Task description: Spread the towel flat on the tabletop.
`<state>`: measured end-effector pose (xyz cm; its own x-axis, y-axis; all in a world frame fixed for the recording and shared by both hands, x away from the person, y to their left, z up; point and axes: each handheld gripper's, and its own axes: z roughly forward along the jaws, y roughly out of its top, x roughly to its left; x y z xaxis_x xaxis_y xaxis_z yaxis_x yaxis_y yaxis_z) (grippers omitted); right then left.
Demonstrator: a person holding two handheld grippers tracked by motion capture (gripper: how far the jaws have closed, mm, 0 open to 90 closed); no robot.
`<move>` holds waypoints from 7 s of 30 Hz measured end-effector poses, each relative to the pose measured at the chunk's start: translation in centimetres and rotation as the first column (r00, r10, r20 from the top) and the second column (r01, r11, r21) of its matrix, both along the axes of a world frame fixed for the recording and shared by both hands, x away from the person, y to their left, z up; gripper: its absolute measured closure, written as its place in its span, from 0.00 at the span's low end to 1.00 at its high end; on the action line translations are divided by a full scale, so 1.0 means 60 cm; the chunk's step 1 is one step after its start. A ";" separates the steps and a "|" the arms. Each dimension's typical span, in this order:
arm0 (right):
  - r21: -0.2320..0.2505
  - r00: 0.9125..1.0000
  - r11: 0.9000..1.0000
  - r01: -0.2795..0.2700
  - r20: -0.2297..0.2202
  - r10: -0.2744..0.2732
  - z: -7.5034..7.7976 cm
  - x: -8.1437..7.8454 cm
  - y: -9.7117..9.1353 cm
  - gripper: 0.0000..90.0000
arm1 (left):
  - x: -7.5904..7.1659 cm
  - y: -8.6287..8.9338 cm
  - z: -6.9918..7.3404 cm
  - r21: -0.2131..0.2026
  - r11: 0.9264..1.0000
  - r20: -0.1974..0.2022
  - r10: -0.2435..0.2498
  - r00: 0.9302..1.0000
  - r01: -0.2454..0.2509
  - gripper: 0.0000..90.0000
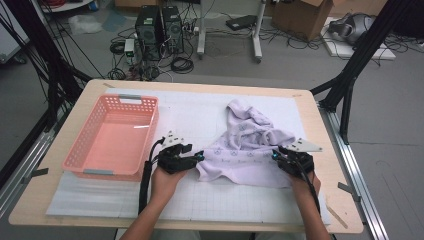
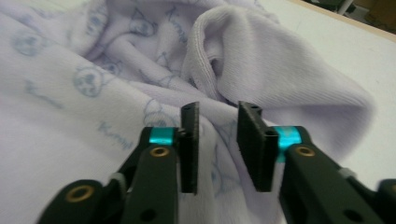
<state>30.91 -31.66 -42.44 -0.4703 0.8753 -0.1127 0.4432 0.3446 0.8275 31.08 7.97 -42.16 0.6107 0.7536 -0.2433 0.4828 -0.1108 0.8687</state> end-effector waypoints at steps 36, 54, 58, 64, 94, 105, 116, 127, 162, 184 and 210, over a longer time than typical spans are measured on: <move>0.065 0.963 0.990 -0.124 -0.233 0.136 -0.019 -0.205 -0.100 0.96 | -0.198 0.051 -0.043 0.036 0.994 -0.137 -0.095 0.986 0.101 0.97; 0.079 0.980 0.997 -0.005 -0.197 0.020 -0.029 -0.168 -0.089 0.64 | -0.124 0.026 -0.051 0.020 0.999 -0.145 -0.037 0.989 0.040 0.49; 0.078 0.976 0.995 -0.054 -0.208 0.070 -0.038 -0.166 -0.076 0.91 | -0.131 0.009 -0.054 0.114 0.993 -0.112 -0.024 0.993 0.037 0.76; 0.085 0.961 0.989 -0.121 -0.239 0.138 -0.031 -0.194 -0.082 0.96 | -0.164 0.028 -0.051 0.117 0.991 -0.140 -0.054 0.989 0.071 0.95; 0.070 0.988 0.997 -0.029 -0.148 0.040 -0.028 -0.120 -0.062 0.65 | -0.051 -0.015 -0.030 0.035 0.996 -0.128 -0.074 0.989 0.079 0.55; 0.042 0.970 0.995 -0.086 -0.225 0.093 -0.030 -0.112 -0.065 0.97 | -0.023 -0.018 -0.029 0.016 0.998 -0.118 -0.054 0.991 0.057 0.55; 0.084 0.984 0.996 -0.040 -0.171 0.054 -0.015 -0.160 -0.098 0.72 | 0.018 -0.073 -0.032 0.080 0.993 -0.135 -0.079 0.988 0.090 0.54; 0.078 0.987 0.996 -0.041 -0.149 0.053 -0.017 -0.171 -0.104 0.71 | 0.033 -0.134 -0.042 0.257 0.952 -0.086 -0.148 0.985 0.165 0.87; -0.005 0.954 0.964 -0.268 -0.143 0.264 -0.018 -0.079 0.042 0.70 | -0.087 0.041 -0.049 0.083 0.996 -0.040 -0.008 0.999 0.012 0.94; 0.024 0.997 0.999 -0.024 -0.079 0.026 -0.005 -0.043 -0.057 0.82 | -0.088 0.034 -0.048 0.092 0.995 -0.037 -0.028 0.999 0.032 0.95; -0.079 0.958 0.962 0.263 -0.093 -0.270 -0.025 0.013 -0.082 0.80 | -0.081 0.003 -0.047 0.132 0.990 -0.001 -0.048 0.999 0.048 0.96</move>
